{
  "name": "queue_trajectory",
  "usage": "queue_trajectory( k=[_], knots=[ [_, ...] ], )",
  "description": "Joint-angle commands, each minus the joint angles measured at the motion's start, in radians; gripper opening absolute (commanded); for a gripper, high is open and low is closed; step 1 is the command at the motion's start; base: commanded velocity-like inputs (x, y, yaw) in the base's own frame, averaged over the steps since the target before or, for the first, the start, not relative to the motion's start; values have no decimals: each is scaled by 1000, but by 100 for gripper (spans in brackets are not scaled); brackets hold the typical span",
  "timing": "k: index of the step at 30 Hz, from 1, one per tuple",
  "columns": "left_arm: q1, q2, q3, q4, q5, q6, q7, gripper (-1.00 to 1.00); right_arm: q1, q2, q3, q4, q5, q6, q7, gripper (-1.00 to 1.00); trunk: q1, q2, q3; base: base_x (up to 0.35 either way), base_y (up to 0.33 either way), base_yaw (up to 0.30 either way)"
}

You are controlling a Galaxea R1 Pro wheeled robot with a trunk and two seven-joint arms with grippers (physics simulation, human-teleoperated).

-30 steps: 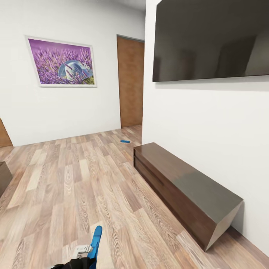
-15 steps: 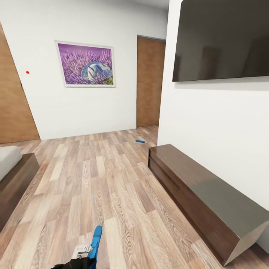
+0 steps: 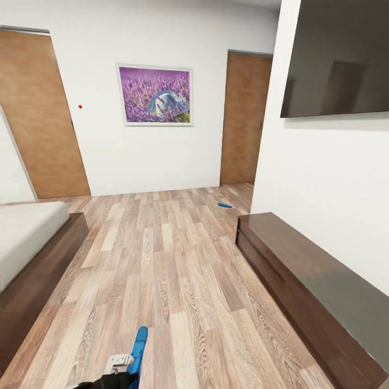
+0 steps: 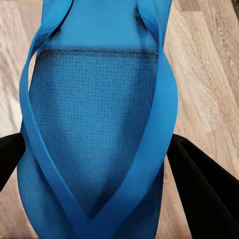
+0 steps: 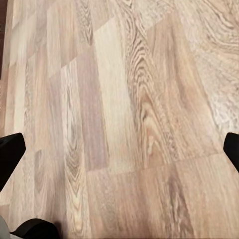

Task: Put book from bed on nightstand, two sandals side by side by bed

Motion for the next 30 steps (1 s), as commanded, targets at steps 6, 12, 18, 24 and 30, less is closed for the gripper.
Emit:
queue_trajectory(
  k=[6,12,18,24,30],
  knots=[
    [-1,0,0,2,4,-3,-4,-100,0,1,-1,0,-9,9,3,100,0,0,-1,0,0,294],
    [-1,0,0,2,4,-3,-4,-100,0,-3,-1,0,-9,9,3,100,0,0,-1,0,0,294],
    [-1,-13,0,2,4,-3,-4,-100,0,0,-2,0,-8,9,1,100,0,0,-1,0,0,294],
    [-1,-15,0,2,4,-3,-3,-100,0,-5,-5,0,-9,9,1,100,0,0,-1,0,0,294],
    [-1,-15,0,2,4,-3,-4,-100,0,-5,-3,2,-9,9,-1,100,0,0,-1,0,0,294]
  ],
)
